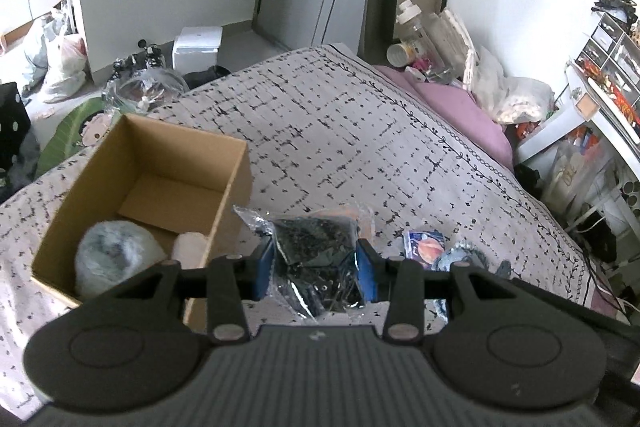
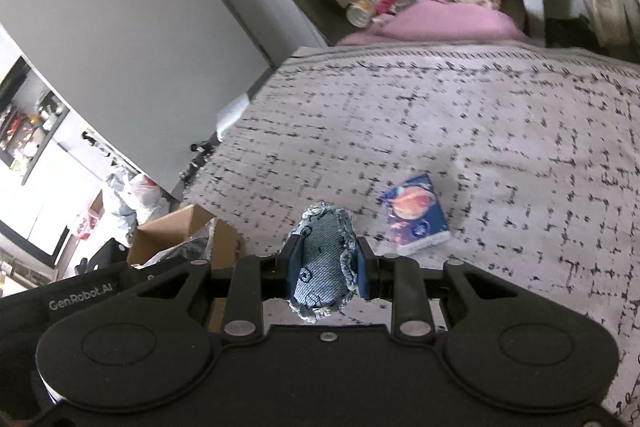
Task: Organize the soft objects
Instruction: 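Carry the black bag over the box with the left gripper while the right gripper carries the octopus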
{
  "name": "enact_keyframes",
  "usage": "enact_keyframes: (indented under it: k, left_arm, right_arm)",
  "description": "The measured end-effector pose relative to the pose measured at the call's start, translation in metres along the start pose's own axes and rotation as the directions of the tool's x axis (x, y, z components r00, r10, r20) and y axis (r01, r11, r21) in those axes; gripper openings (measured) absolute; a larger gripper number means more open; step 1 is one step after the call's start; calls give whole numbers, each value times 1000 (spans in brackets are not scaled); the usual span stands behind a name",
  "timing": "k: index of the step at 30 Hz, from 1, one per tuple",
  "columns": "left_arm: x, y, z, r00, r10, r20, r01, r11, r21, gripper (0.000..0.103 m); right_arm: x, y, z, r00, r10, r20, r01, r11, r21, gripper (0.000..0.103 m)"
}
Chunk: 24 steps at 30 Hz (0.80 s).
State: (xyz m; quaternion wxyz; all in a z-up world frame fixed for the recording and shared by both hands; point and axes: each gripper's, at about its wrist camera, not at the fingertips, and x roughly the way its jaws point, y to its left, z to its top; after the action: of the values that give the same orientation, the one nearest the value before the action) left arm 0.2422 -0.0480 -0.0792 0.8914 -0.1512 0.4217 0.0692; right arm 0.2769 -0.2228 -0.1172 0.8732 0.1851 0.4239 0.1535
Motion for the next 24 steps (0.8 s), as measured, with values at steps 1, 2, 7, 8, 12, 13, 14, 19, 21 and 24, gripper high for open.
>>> enact_keyframes:
  k: [1,2,7,8,12,13,14,19,21,24]
  left_arm:
    - [-2,3,0,1000,2,2,-2,1000,-2,42]
    - [-4,6,1,1000,4,6,-4,1000,-4,42]
    - [-12,21,5,1000,11,18,-11,1000,-12,42]
    - [-15,24,6,1000,12,23,-12,1000,-10,42]
    - [-23,35,6,999,22,43,-22,1000,-1,42]
    - [-25,38,7,999,23,48,-23,1000,1,42]
    - [-27,42,7,998,24,52,-24,1000,1,42]
    - [-34,62,11,997,33,65,-32,999,-14,42]
    - [-36,72,13,997,42,70,-41,999,-19,42]
    - [-38,88,14,996,49,68,-46,998,-39,42]
  right_arm:
    - [-2,4,0,1000,10,8,-10,1000,-17,27]
    - [-3,8,-1,1000,18,16,-17,999,-35,27]
    - [-8,28,-3,996,70,52,-64,993,-98,27]
    - [-8,31,-3,995,81,53,-75,991,-107,27]
    - [-8,44,-5,991,125,55,-116,983,-145,27]
    - [-8,49,-7,991,125,56,-114,980,-160,27]
    - [-7,52,-7,991,125,55,-114,979,-170,27]
    - [-3,71,-14,990,136,43,-123,966,-229,27]
    - [-3,80,-17,989,140,43,-125,958,-258,27]
    - [-3,92,-21,985,167,49,-147,947,-285,27]
